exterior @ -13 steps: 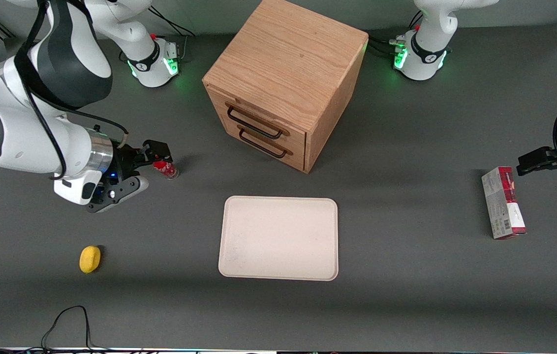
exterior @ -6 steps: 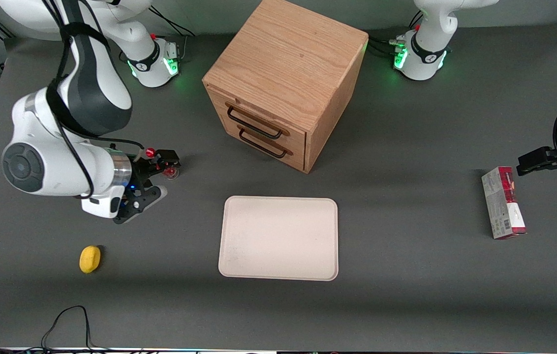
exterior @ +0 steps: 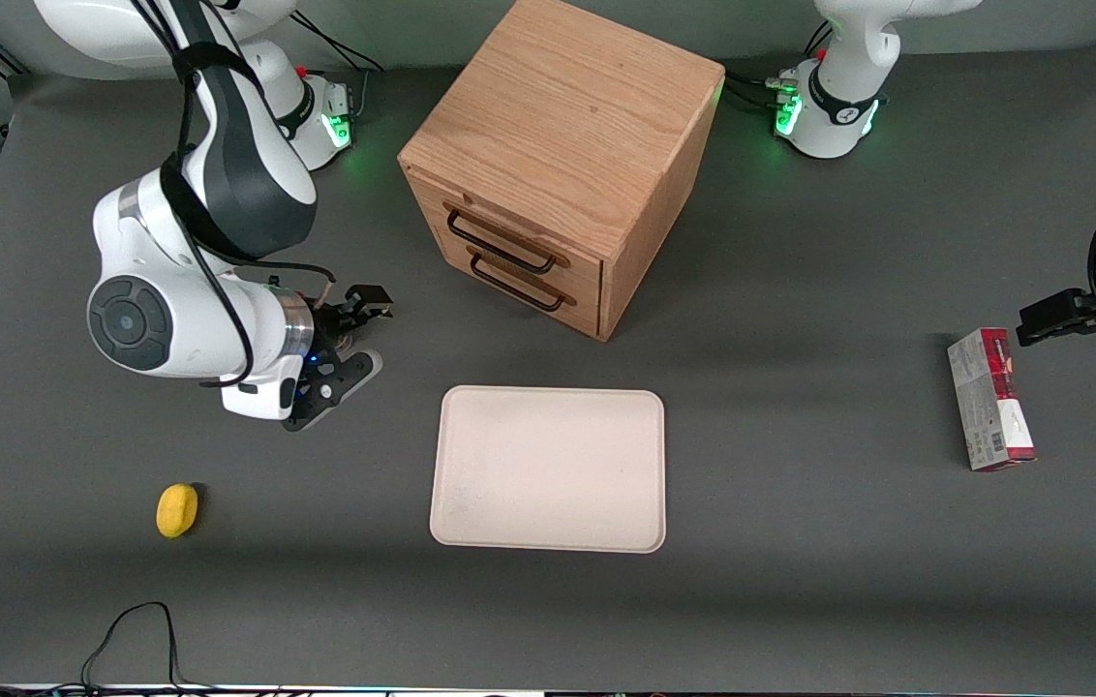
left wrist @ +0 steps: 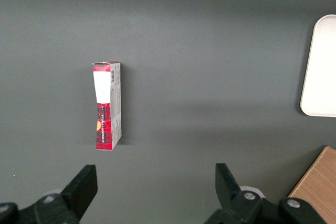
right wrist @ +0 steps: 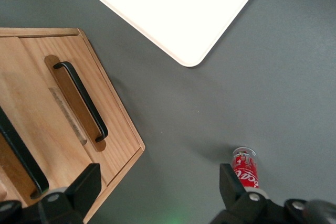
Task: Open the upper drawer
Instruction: 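Swing the right gripper past the red bottle to the upper drawer handle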
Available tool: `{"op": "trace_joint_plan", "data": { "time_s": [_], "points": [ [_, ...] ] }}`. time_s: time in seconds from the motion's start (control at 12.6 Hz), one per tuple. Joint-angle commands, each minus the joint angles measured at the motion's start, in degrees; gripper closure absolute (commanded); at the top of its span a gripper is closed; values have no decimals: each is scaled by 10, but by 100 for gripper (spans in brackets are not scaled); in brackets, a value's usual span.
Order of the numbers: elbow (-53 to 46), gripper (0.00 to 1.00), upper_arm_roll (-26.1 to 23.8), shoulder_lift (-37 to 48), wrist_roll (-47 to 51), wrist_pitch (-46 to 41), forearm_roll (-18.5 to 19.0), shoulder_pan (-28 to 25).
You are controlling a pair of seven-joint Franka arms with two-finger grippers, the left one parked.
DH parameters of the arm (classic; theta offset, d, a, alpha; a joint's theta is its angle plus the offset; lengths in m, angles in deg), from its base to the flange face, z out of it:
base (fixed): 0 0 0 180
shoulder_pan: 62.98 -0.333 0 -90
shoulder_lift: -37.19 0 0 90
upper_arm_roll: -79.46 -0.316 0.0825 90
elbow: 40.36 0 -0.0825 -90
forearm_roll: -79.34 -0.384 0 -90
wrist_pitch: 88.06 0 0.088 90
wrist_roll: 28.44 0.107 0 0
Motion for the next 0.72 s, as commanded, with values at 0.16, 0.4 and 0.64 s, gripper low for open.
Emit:
{"op": "trace_joint_plan", "data": {
  "time_s": [0.16, 0.4, 0.64],
  "points": [
    [-21, 0, 3, -20, -2, 1, -19, -15],
    [-23, 0, 3, -18, 13, 1, -20, -45],
    [-16, 0, 4, -22, 6, 1, -74, -45]
  ]
}}
